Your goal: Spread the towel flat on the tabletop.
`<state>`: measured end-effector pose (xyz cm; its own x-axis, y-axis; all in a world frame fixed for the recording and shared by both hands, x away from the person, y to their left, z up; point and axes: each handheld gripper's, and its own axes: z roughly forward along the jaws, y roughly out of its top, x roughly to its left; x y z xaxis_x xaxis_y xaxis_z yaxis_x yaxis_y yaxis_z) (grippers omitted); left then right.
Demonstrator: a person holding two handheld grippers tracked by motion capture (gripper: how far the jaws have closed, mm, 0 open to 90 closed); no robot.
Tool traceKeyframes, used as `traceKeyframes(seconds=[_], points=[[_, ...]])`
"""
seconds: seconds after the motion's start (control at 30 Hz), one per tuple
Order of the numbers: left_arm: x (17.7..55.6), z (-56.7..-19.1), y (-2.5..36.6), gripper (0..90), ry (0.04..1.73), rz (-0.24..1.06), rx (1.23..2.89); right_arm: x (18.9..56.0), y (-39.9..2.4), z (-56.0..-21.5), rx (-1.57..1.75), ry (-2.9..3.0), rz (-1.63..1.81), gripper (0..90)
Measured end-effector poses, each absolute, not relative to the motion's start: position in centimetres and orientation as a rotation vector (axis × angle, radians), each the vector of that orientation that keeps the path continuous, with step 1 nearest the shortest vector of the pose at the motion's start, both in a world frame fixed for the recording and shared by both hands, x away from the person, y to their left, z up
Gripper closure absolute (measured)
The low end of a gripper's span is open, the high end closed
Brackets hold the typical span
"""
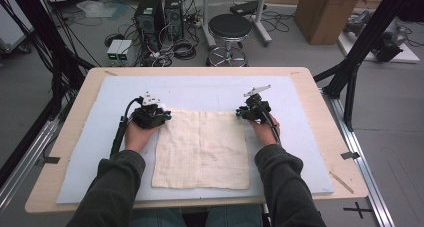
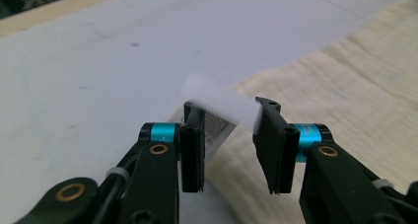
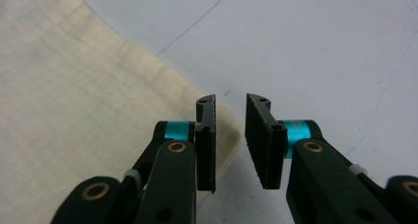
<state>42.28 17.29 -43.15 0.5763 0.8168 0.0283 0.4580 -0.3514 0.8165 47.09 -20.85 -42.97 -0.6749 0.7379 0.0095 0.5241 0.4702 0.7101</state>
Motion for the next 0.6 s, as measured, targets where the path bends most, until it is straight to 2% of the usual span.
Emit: traceKeyframes(seconds=[0.23, 0.4, 0.6], points=[[42.5, -44.2, 16.4, 64.7, 0.993, 0.445, 2.065, 47.0, -20.6, -43.1, 1.078, 2.457, 1.038, 71.1], [42.1, -43.3, 16.9, 63.8, 0.987, 0.449, 2.025, 47.0, -20.5, -43.3, 1.090, 2.474, 1.043, 69.6], [40.9, -41.8, 17.4, 58.3, 0.941, 0.427, 2.018, 46.2, -21.1, -41.9, 1.070, 2.461, 1.103, 64.2]])
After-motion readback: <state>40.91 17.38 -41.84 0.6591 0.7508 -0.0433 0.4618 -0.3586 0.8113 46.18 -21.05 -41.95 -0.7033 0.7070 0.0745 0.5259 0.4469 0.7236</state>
